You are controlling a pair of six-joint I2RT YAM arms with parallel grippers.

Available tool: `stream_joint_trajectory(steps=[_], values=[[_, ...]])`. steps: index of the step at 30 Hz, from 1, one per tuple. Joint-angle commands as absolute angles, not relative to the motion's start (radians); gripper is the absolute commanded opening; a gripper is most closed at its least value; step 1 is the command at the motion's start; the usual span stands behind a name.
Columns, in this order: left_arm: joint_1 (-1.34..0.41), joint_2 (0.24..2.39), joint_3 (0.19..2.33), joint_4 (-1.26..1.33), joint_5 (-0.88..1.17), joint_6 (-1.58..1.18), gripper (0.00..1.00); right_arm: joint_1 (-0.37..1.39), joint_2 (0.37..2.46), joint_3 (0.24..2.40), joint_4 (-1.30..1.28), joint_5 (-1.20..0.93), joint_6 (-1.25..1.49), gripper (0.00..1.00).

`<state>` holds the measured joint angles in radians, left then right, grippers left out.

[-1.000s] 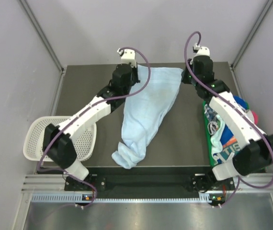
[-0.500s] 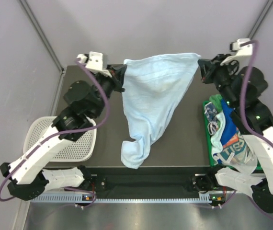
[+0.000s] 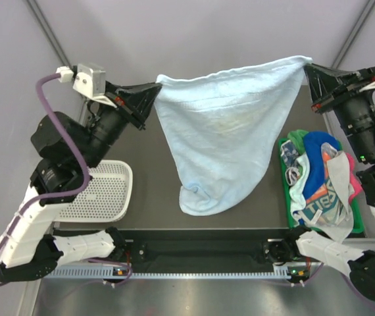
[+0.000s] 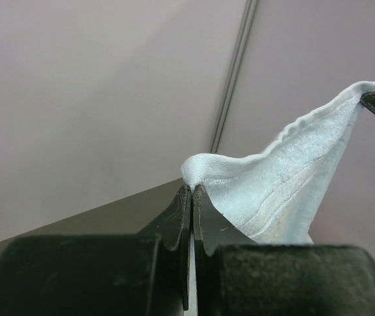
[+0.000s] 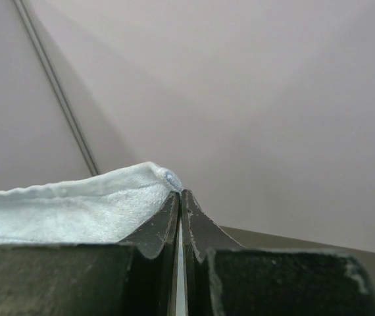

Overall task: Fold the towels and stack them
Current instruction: Flatten out the crumpled towel

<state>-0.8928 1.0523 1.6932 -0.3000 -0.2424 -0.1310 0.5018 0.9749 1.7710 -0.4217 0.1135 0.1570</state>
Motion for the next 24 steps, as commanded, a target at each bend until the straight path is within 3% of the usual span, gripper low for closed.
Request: stream_joint_trajectory(steps=[1, 24], values=[[-0.896, 1.048, 1.784, -0.321, -0.158, -0.147, 0.00, 0.515, 0.962, 1.835, -0.417, 0.087, 0.137, 0.00], [-0.896, 1.014, 1.954, -0.308, -0.005, -0.209, 0.00, 0.514, 0.907, 1.970, -0.362, 0.005, 0.153, 0.00]])
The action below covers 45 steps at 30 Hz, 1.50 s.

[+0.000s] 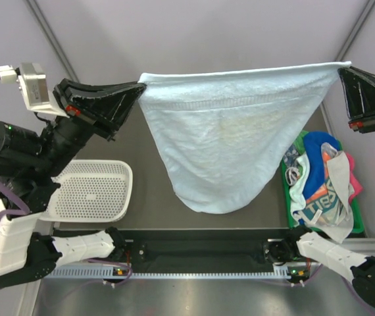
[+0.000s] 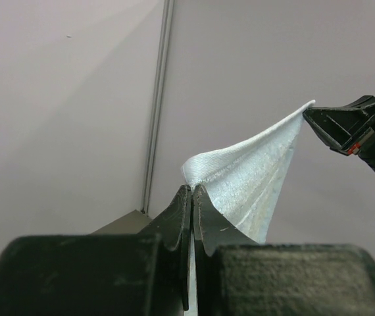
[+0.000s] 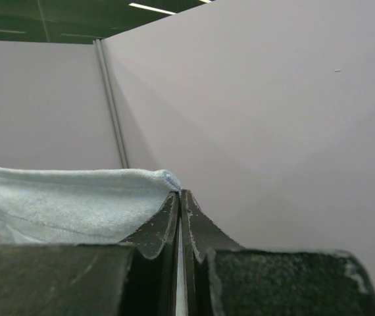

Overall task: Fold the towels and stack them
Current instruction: Flatten out the crumpled towel

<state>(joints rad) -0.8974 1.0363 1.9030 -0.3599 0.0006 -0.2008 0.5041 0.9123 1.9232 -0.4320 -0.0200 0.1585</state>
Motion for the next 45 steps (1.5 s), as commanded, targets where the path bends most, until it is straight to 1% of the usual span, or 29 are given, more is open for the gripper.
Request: stream_joint_trajectory(steps=[1, 12, 18, 21, 22, 26, 27, 28, 29, 30, 31, 33, 35, 36, 37, 42, 43, 45], values=[[-0.896, 1.019, 1.957, -0.307, -0.005, -0.212, 0.00, 0.514, 0.907, 1.973, -0.361, 0.005, 0.153, 0.00], [-0.896, 1.069, 2.052, -0.316, 0.009, -0.218, 0.00, 0.515, 0.942, 2.043, -0.342, 0.005, 0.144, 0.00], [-0.896, 1.112, 2.042, -0.305, -0.130, -0.163, 0.00, 0.514, 1.032, 2.034, -0.336, 0.070, 0.103, 0.00], [-0.896, 1.152, 2.028, -0.287, -0.210, -0.118, 0.00, 0.514, 1.092, 2.002, -0.318, 0.092, 0.083, 0.00], [-0.896, 1.172, 2.019, -0.267, -0.268, -0.106, 0.00, 0.514, 1.126, 1.981, -0.302, 0.110, 0.072, 0.00], [-0.893, 1.233, 1.970, -0.204, -0.366, -0.025, 0.00, 0.505, 1.215, 1.919, -0.241, 0.159, 0.035, 0.00], [-0.870, 1.262, 1.944, -0.189, -0.370, -0.009, 0.00, 0.486, 1.236, 1.913, -0.230, 0.160, 0.029, 0.00], [-0.838, 1.278, 1.934, -0.170, -0.359, -0.012, 0.00, 0.473, 1.280, 1.904, -0.206, 0.153, 0.031, 0.00], [-0.789, 1.299, 1.928, -0.170, -0.266, -0.076, 0.00, 0.459, 1.304, 1.899, -0.192, 0.146, 0.034, 0.00], [-0.644, 1.339, 1.922, -0.167, -0.197, -0.134, 0.00, 0.443, 1.327, 1.896, -0.180, 0.132, 0.038, 0.00], [-0.568, 1.360, 1.895, -0.152, -0.117, -0.199, 0.00, 0.410, 1.377, 1.896, -0.154, 0.103, 0.055, 0.00], [-0.447, 1.426, 1.859, -0.065, -0.036, -0.277, 0.00, 0.367, 1.432, 1.901, -0.123, 0.087, 0.067, 0.00], [-0.401, 1.486, 1.839, -0.009, -0.006, -0.299, 0.00, 0.338, 1.526, 1.922, -0.081, 0.052, 0.083, 0.00], [-0.349, 1.561, 1.845, 0.045, 0.071, -0.342, 0.00, 0.322, 1.560, 1.933, -0.066, 0.037, 0.093, 0.00], [-0.327, 1.603, 1.854, 0.070, 0.092, -0.360, 0.00, 0.290, 1.633, 1.959, -0.039, 0.011, 0.118, 0.00], [-0.240, 1.885, 2.002, 0.170, 0.187, -0.443, 0.00, 0.226, 1.851, 2.080, 0.034, -0.041, 0.161, 0.00], [-0.230, 1.920, 2.029, 0.176, 0.196, -0.454, 0.00, 0.219, 1.918, 2.126, 0.038, -0.055, 0.164, 0.00], [-0.212, 2.018, 2.101, 0.184, 0.207, -0.474, 0.00, 0.206, 1.986, 2.176, 0.041, -0.063, 0.167, 0.00]])
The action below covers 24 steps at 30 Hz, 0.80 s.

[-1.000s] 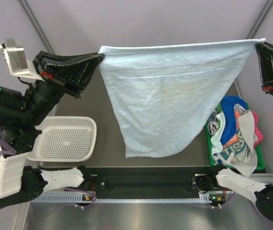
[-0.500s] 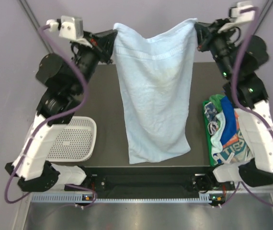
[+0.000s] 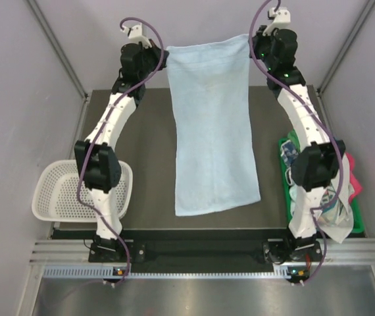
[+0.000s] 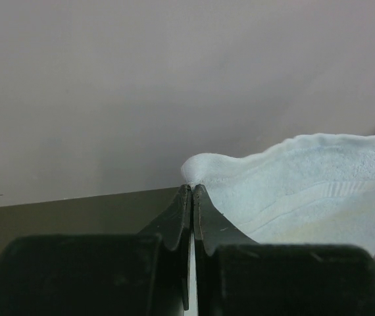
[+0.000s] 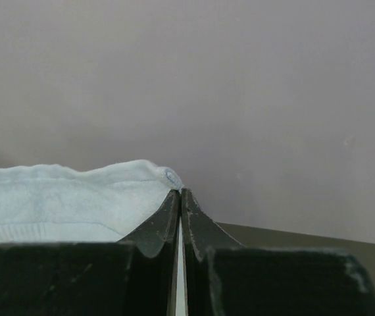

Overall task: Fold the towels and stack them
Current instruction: Flatten out the crumpled towel, then fold the towel

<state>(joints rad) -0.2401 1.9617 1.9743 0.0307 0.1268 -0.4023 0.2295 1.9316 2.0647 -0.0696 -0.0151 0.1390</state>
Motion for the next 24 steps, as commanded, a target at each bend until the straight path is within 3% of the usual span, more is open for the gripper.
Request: stream_joint_trajectory(steps=[1, 11, 17, 24], values=[[-0.209, 2.045, 2.118, 0.187, 0.216, -0.480, 0.00, 0.199, 2.044, 2.221, 0.038, -0.064, 0.169, 0.00], [-0.167, 2.207, 2.112, 0.232, 0.264, -0.526, 0.00, 0.141, 2.192, 2.209, 0.049, -0.061, 0.244, 0.00], [-0.169, 2.165, 1.904, 0.346, 0.342, -0.564, 0.00, 0.141, 2.148, 2.073, 0.026, -0.061, 0.270, 0.00], [-0.176, 2.073, 1.620, 0.448, 0.370, -0.597, 0.00, 0.140, 2.005, 1.746, 0.067, -0.052, 0.298, 0.00]])
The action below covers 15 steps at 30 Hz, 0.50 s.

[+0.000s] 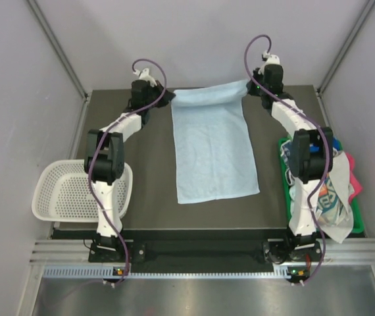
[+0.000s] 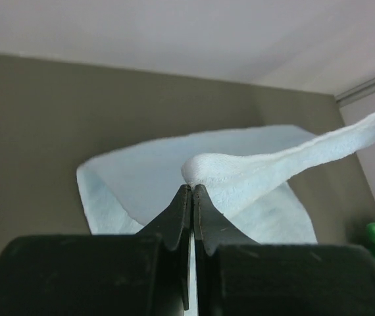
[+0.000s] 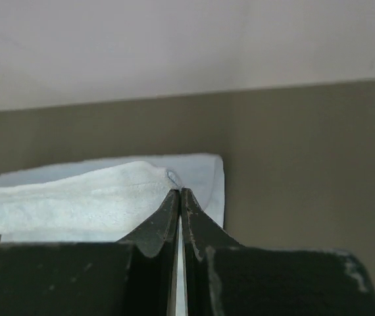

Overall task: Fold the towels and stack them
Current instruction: Fold the towel

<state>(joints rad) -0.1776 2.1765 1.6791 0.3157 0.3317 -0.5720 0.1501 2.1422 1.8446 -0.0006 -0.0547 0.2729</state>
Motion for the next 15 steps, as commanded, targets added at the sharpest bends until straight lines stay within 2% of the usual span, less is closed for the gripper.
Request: stream_joint_trajectory(steps=[1, 9, 15], values=[[-0.179, 2.060, 1.597, 0.459, 0.371, -0.597, 0.00, 0.140, 1.988, 1.711, 0.072, -0.048, 0.304, 0.00], [-0.227, 1.898, 1.297, 0.517, 0.351, -0.604, 0.00, 0.138, 1.809, 1.384, 0.103, -0.040, 0.370, 0.00], [-0.282, 1.786, 1.152, 0.518, 0.302, -0.597, 0.00, 0.140, 1.706, 1.224, 0.104, -0.055, 0.397, 0.00]])
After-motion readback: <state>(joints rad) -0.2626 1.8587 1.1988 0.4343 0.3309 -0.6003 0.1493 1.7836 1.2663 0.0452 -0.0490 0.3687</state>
